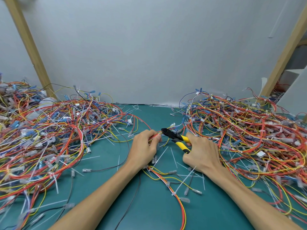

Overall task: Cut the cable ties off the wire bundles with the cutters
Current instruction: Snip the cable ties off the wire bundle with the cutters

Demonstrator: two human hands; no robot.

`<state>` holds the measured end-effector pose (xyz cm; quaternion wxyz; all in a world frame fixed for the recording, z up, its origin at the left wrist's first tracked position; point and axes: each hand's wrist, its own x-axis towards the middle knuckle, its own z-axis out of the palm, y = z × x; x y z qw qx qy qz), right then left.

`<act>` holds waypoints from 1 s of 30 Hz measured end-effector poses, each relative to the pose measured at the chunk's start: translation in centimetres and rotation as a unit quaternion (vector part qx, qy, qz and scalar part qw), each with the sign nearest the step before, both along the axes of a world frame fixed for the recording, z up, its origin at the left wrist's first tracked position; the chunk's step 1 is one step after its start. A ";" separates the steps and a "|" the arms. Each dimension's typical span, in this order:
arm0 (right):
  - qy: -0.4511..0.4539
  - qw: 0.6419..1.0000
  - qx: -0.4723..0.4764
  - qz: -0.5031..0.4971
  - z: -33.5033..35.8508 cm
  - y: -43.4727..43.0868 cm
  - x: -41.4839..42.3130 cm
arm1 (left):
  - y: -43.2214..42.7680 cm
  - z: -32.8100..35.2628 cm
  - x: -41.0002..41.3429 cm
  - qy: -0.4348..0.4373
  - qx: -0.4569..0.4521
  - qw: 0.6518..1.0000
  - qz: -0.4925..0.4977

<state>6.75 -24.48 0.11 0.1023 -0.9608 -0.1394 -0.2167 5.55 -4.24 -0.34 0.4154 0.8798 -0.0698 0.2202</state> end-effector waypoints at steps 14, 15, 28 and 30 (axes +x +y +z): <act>-0.015 0.979 0.197 -0.042 0.1 -0.4 0.8 | 0.0 -0.4 0.3 0.026 -0.037 0.999 -0.006; -0.020 0.976 0.216 -0.035 0.2 -0.5 0.8 | -0.1 -0.3 0.4 0.032 -0.050 0.998 -0.012; -0.048 0.941 0.334 0.032 0.9 -0.4 -0.1 | -0.7 4.4 1.4 0.323 -0.247 0.907 -0.108; -0.032 0.940 0.338 0.027 1.0 -0.5 -0.3 | -0.8 4.5 1.6 0.325 -0.250 0.905 -0.109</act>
